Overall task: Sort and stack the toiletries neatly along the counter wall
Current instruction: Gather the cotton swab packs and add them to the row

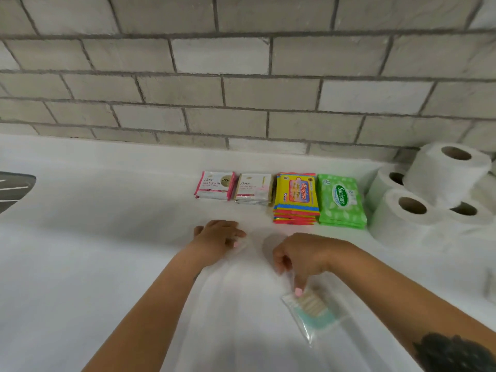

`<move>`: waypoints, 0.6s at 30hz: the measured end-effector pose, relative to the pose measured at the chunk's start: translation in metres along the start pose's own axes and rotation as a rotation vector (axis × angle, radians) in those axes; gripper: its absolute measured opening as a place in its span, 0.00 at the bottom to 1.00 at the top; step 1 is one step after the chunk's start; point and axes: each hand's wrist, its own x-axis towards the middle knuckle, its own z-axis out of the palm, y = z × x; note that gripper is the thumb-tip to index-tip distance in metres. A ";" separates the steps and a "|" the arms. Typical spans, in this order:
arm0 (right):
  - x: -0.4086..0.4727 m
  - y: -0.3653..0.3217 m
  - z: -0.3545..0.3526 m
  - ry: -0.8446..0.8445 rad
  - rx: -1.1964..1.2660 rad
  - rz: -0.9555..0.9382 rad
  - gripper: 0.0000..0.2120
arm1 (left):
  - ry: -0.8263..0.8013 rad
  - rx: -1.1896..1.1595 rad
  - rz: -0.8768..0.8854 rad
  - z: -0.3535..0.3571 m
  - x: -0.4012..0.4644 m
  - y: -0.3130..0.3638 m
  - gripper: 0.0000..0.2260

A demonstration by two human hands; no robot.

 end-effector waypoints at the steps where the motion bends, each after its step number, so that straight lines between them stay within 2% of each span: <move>1: -0.002 -0.001 0.008 -0.006 -0.051 0.004 0.23 | 0.010 0.010 -0.011 0.000 -0.003 0.002 0.16; 6: -0.006 -0.002 0.029 0.082 -0.081 0.059 0.17 | -0.022 0.125 -0.087 -0.001 -0.008 0.008 0.19; 11: -0.001 0.003 0.026 0.104 0.009 0.089 0.12 | 0.031 0.173 -0.158 0.001 -0.012 0.007 0.16; 14: 0.004 0.008 0.019 0.136 0.111 0.081 0.13 | 0.070 0.164 -0.184 0.002 -0.016 0.008 0.14; 18: 0.019 0.004 -0.002 0.230 0.186 0.001 0.09 | 0.044 0.051 -0.235 0.001 -0.022 0.008 0.14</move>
